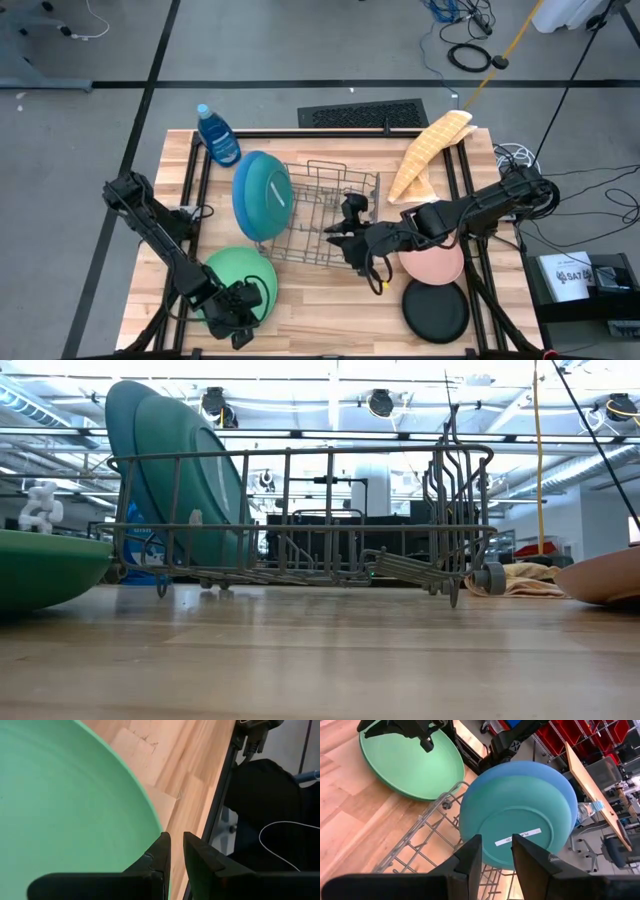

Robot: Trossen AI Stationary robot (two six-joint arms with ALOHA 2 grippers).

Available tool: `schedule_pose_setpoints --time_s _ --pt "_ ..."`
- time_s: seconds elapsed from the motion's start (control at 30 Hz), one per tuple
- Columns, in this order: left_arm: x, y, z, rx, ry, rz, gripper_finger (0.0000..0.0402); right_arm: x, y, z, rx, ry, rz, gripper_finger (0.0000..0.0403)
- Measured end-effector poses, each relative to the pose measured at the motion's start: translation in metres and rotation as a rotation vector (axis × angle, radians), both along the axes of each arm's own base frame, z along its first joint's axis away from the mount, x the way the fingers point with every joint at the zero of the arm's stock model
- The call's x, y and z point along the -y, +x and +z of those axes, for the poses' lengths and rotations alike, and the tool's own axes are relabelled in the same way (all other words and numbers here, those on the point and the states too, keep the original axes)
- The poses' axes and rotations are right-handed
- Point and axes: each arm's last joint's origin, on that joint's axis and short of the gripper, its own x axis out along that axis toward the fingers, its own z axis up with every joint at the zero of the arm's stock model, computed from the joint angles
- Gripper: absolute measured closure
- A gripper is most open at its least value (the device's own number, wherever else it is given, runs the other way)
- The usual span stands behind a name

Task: Sort dishes
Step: Put the light green plate into the dish rack

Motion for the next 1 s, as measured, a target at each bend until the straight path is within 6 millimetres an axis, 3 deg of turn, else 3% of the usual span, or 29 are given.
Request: schedule_pose_setpoints --time_s 0.8,1.0 --pt "-0.002 -0.007 -0.009 -0.147 0.018 -0.068 0.0349 -0.010 -0.002 0.003 0.035 0.039 0.022 0.0303" --pt "0.007 -0.002 -0.021 -0.182 -0.037 -0.111 0.0314 -0.010 -0.002 0.002 0.033 0.038 0.025 0.0303"
